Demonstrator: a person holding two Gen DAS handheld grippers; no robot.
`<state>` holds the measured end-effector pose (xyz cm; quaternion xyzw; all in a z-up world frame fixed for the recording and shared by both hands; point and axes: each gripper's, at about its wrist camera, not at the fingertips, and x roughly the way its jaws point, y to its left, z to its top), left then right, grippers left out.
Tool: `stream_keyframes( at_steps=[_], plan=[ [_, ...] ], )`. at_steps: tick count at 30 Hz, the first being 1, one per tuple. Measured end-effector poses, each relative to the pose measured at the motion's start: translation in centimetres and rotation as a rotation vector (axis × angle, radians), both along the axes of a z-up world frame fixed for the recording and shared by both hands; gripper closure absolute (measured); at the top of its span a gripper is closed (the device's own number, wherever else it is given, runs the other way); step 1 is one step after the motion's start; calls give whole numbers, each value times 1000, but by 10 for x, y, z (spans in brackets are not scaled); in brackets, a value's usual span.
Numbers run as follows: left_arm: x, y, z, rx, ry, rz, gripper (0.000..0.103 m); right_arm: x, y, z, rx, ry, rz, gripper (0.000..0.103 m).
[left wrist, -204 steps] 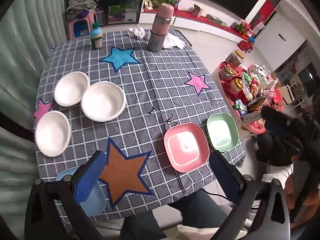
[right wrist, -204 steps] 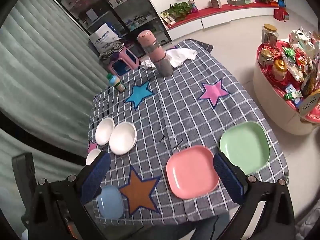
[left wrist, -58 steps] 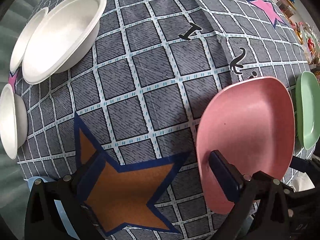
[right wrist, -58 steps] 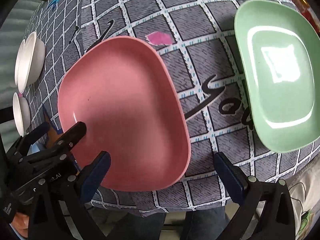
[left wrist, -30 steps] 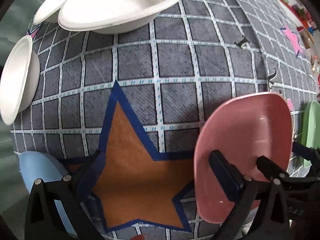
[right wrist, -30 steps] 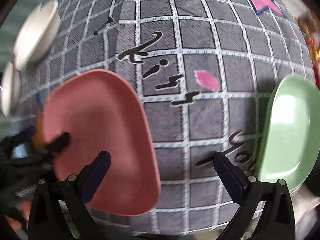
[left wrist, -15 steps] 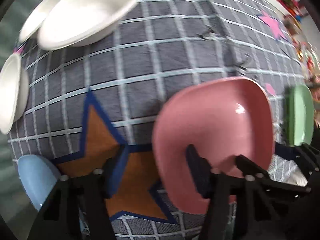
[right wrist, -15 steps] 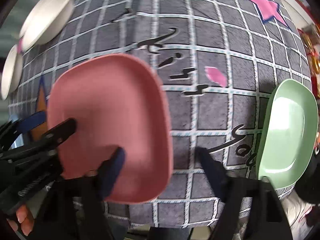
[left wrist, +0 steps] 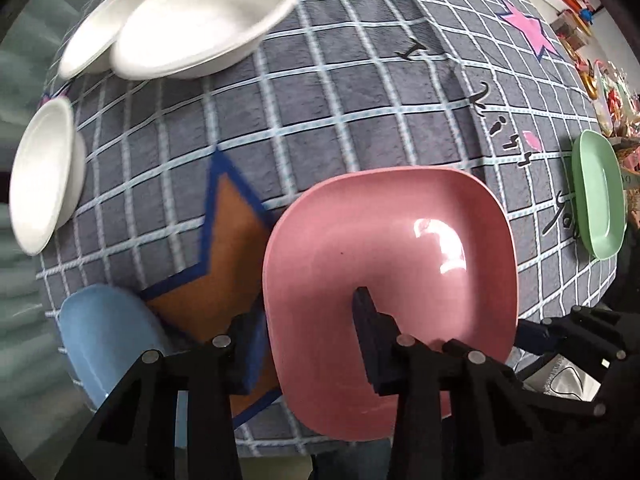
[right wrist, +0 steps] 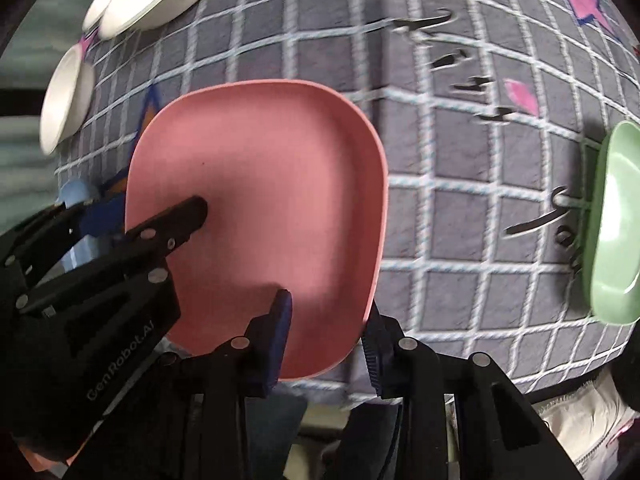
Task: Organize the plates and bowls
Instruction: 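Carry the pink plate with the left gripper onto the blue plate, release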
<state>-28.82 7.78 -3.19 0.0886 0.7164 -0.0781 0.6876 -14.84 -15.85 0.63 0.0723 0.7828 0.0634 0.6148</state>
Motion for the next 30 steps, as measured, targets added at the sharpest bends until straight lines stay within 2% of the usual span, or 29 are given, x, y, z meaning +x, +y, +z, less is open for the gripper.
stream_keyframes(
  at_steps=[6, 11, 17, 22, 27, 30],
  plan=[
    [-3, 38, -2, 4, -20, 45, 61, -6, 42, 11, 18, -14, 43, 66],
    [-1, 66, 14, -19, -33, 87, 61, 4, 72, 20, 30, -30, 59, 66],
    [-1, 114, 32, -29, -61, 170, 61, 21, 123, 30, 34, -57, 135, 66],
    [-8, 151, 43, -14, -82, 224, 61, 39, 160, 23, 56, -61, 209, 66],
    [-24, 202, 49, 2, -66, 279, 61, 40, 206, 12, 83, -37, 287, 66],
    [-31, 219, 47, 26, -61, 303, 61, 39, 236, 0, 95, -15, 324, 66]
  ],
)
